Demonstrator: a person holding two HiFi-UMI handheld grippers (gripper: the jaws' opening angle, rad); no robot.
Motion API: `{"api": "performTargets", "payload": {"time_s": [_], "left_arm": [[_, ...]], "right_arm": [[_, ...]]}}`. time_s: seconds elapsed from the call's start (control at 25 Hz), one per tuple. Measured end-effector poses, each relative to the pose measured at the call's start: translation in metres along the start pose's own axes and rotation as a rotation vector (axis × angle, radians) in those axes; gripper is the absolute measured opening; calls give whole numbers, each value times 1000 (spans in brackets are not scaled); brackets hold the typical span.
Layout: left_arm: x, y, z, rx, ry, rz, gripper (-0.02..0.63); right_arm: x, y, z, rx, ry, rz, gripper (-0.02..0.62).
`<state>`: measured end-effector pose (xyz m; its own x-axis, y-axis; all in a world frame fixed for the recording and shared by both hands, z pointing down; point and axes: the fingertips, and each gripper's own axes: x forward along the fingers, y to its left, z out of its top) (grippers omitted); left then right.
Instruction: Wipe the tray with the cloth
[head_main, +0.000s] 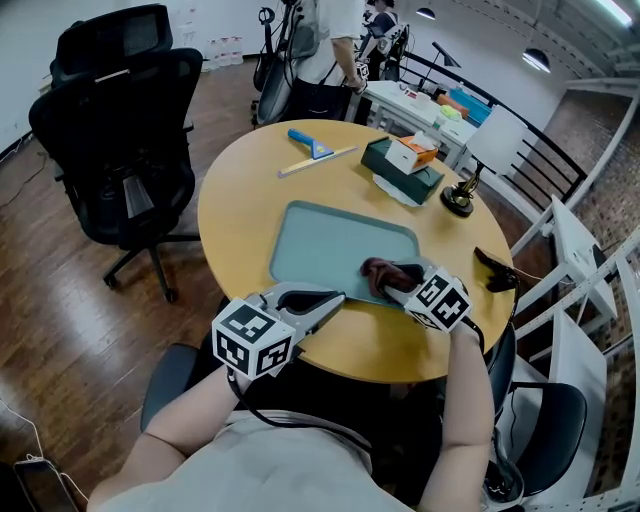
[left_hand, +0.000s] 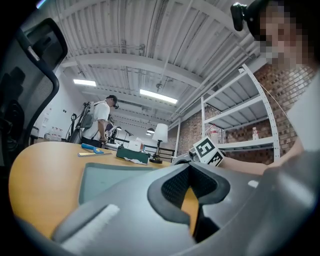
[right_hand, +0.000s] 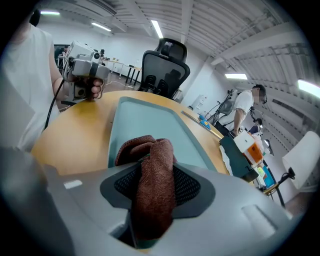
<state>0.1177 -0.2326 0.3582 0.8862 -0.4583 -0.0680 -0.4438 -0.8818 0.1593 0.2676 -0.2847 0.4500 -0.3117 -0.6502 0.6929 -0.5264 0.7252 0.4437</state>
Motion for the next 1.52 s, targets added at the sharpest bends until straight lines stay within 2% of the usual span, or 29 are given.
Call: {"api": "performTargets", "payload": {"time_s": [0.12,0.44,0.6,1.2,1.52], "left_arm": [[1,2,-2,-3,3,1,0],[-1,3,0,-4,-2,10,0],[-4,3,1,2,-4,18,0],[-33,23,0,20,-20,132,0],[-44,21,0,36,-22,165,0]], "right_arm": [[1,1,1,-17,4,2,161],[8,19,25,-107,-42,71,163],[15,10,23,-75,-50,76,164],[51,-47,18,34,-5,14,164],[66,-76,11,102,21,-28,164]]}}
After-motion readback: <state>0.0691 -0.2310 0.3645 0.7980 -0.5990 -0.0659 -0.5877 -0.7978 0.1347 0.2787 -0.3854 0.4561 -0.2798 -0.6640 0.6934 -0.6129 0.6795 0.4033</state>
